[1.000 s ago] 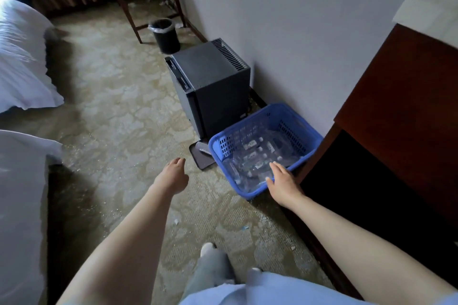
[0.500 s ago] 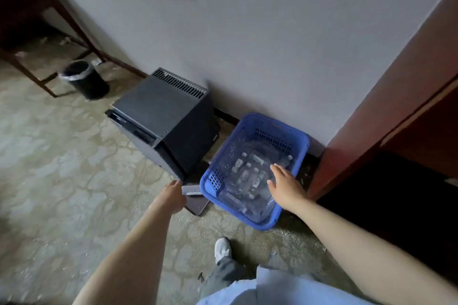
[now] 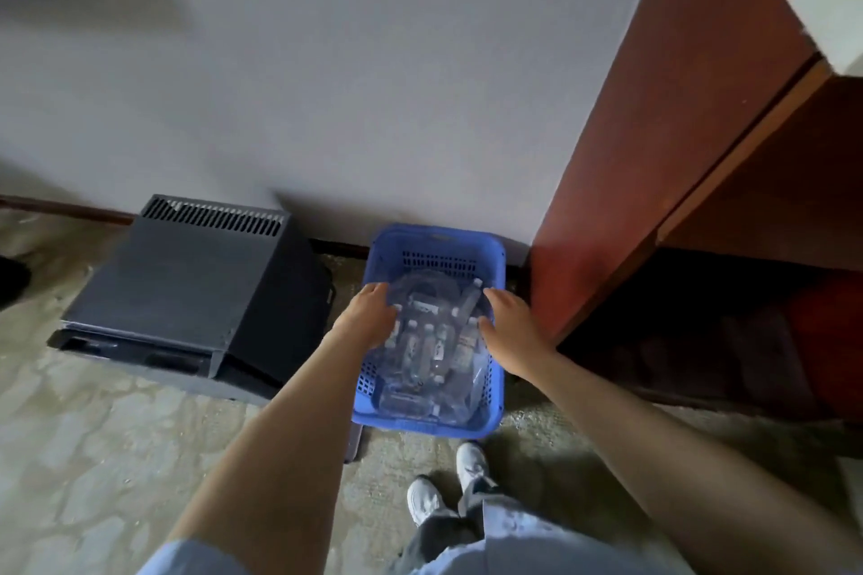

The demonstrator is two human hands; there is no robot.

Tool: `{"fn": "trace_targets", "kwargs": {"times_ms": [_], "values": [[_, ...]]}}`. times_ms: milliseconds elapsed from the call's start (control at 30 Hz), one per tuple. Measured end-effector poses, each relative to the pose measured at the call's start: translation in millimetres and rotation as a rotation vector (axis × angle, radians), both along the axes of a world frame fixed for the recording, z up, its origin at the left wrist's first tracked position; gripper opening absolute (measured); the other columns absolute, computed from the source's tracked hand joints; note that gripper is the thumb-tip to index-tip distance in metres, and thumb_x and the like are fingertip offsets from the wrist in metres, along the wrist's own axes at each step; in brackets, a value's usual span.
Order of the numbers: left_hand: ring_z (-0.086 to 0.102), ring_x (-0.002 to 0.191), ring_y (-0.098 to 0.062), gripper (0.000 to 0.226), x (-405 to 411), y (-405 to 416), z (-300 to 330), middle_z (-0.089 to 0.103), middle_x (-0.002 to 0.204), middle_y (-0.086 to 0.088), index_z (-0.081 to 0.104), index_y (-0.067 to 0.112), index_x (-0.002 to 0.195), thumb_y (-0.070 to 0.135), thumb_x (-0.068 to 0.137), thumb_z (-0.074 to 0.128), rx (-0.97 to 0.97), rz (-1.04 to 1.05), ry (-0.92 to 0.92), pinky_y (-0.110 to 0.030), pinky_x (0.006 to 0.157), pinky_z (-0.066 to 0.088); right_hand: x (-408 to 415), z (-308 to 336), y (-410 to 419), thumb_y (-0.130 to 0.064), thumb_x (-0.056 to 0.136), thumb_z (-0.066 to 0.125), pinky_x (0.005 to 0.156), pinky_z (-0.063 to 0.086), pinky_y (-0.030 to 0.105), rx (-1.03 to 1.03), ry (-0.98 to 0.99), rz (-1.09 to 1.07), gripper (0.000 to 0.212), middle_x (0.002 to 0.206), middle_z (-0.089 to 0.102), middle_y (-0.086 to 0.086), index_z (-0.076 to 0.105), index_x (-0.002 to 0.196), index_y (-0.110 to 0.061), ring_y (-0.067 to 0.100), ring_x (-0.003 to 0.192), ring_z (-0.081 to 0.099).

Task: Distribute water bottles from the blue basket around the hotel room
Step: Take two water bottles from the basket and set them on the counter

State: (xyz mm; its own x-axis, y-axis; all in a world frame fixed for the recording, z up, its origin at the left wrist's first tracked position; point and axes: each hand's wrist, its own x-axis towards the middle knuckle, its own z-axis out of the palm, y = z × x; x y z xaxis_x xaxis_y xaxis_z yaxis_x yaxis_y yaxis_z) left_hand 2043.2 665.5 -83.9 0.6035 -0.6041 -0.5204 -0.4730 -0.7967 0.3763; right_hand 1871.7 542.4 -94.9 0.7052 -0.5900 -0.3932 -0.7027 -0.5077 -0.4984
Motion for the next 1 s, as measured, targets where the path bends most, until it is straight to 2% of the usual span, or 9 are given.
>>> {"fn": "trace_targets", "kwargs": {"times_ms": [100,333,533,633,733,833,933,1000], "values": [[0.036,0.136,-0.031,0.048,0,-11,3,0.033,0.149,-0.016,0.035,0.002,0.142,0.021,0.099,0.044,0.005,-0.037,-0.009,-0.037,0.108,0.033,10,-2,-5,-0.025,0.099,0.037,0.115,0.025,0.037,-0.018,0.011,0.010,0.053,0.156,0.025,0.006,0.022,0.149,-0.012,0.021,0.144,0.021],[0.041,0.131,-0.032,0.041,28,1,4,0.043,0.140,-0.018,0.046,0.002,0.133,0.016,0.095,0.047,0.047,-0.025,-0.093,-0.036,0.105,0.035,41,-2,-13,-0.026,0.100,0.035,0.116,0.021,0.036,-0.029,0.020,0.077,0.054,0.157,0.020,0.007,0.019,0.149,-0.009,0.022,0.145,0.016],[0.035,0.137,-0.030,0.051,56,0,12,0.035,0.149,-0.016,0.034,0.003,0.144,0.019,0.097,0.046,-0.009,-0.026,-0.136,-0.036,0.111,0.031,60,10,-14,-0.027,0.100,0.035,0.117,0.021,0.042,-0.042,-0.036,0.003,0.055,0.158,0.018,0.005,0.019,0.149,-0.010,0.020,0.146,0.015],[0.037,0.136,-0.031,0.048,57,3,9,0.037,0.147,-0.017,0.037,0.003,0.142,0.017,0.097,0.045,-0.025,-0.056,-0.122,-0.036,0.109,0.032,64,10,-6,-0.025,0.099,0.037,0.113,0.028,0.038,-0.065,-0.073,-0.073,0.053,0.156,0.023,0.006,0.023,0.148,-0.010,0.021,0.143,0.024],[0.038,0.135,-0.031,0.048,55,16,-6,0.036,0.147,-0.015,0.037,0.004,0.142,0.018,0.096,0.046,-0.023,-0.120,-0.064,-0.038,0.107,0.035,60,-1,15,-0.022,0.097,0.039,0.102,0.034,0.033,-0.044,-0.096,-0.207,0.049,0.151,0.032,0.011,0.032,0.143,-0.006,0.023,0.138,0.034],[0.042,0.131,-0.030,0.045,53,38,-20,0.037,0.146,-0.011,0.042,0.009,0.138,0.022,0.095,0.047,-0.036,-0.172,-0.032,-0.042,0.105,0.039,52,-13,54,-0.022,0.097,0.041,0.112,0.030,0.037,-0.004,-0.065,-0.322,0.052,0.153,0.029,0.010,0.030,0.145,-0.007,0.025,0.141,0.029],[0.040,0.132,-0.031,0.045,58,66,-34,0.038,0.145,-0.011,0.040,0.009,0.140,0.019,0.096,0.045,-0.029,-0.191,-0.040,-0.040,0.106,0.038,46,-26,99,-0.020,0.097,0.042,0.107,0.035,0.039,0.013,-0.063,-0.370,0.046,0.147,0.037,0.011,0.035,0.140,-0.004,0.028,0.135,0.037],[0.038,0.132,-0.031,0.045,64,82,-42,0.038,0.142,-0.010,0.041,0.010,0.138,0.019,0.094,0.045,0.016,-0.259,-0.022,-0.042,0.104,0.040,43,-33,124,-0.021,0.098,0.042,0.110,0.033,0.036,0.039,-0.059,-0.385,0.050,0.152,0.032,0.009,0.029,0.144,-0.006,0.025,0.138,0.033]]}}
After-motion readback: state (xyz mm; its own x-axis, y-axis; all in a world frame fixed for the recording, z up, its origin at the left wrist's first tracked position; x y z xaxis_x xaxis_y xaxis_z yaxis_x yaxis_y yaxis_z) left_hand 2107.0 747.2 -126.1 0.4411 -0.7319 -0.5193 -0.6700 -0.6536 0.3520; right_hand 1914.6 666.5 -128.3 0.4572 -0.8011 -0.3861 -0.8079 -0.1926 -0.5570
